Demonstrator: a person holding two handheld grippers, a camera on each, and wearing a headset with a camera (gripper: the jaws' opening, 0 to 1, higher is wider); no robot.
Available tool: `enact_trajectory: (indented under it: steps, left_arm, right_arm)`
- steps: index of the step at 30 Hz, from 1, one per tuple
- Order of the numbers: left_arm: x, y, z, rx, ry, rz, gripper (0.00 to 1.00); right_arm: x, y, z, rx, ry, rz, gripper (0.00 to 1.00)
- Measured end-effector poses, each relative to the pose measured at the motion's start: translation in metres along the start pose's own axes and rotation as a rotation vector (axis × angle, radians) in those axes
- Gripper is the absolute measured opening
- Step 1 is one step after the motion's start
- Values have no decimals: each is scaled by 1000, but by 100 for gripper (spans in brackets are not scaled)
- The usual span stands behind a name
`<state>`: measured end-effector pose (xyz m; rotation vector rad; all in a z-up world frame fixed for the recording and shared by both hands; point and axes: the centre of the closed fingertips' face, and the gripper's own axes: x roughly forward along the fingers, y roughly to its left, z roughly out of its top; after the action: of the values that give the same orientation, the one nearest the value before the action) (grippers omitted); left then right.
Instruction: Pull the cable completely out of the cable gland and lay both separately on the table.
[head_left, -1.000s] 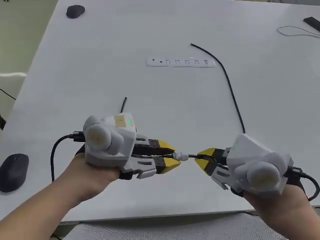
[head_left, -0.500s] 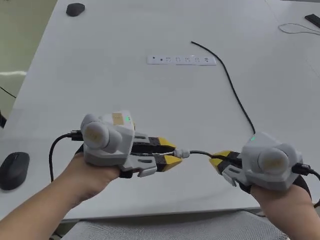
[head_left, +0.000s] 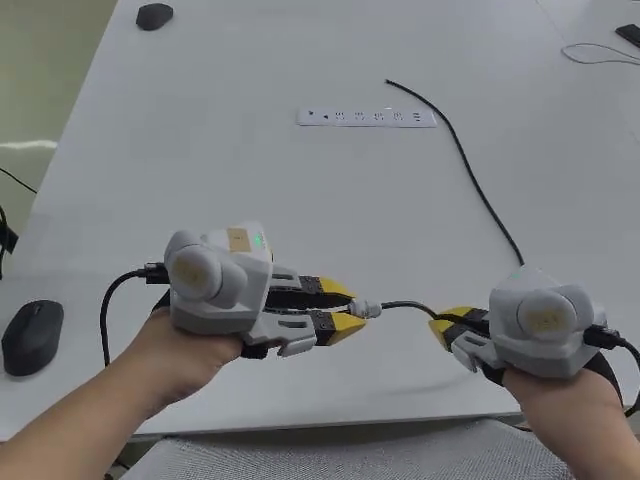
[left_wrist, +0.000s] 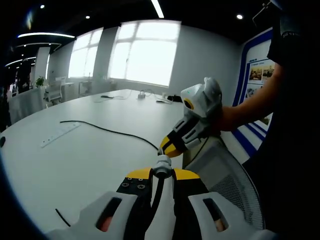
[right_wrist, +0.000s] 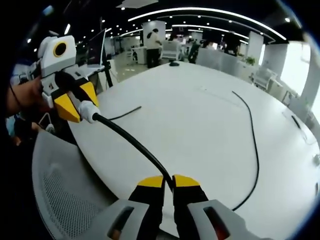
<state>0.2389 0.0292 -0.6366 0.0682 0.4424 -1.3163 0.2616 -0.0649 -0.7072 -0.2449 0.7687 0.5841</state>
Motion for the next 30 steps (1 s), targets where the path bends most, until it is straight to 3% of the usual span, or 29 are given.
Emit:
enact_trajectory:
  steps: [8,12,14,22,30]
  left_arm:
    - [-2,-1,0,-6,1,-3,15]
    - [-4,0,-1,-11,2,0,15]
    - [-4,-1,-1,-10,3,-2,15]
    - [-5,-7,1,-10,3,-8,15]
    - [-7,-14,-4,6,22,-4,15]
  right_arm:
    - [-6,5,-2,-50,-8,19,2]
    - [-8,8,1,-106,-5,7,16]
    - [-12,12,5,-128,-8,13,14]
    - [-32,42,33,-326,-53,41,16]
    - [-32,70,50,-474,-60,41,14]
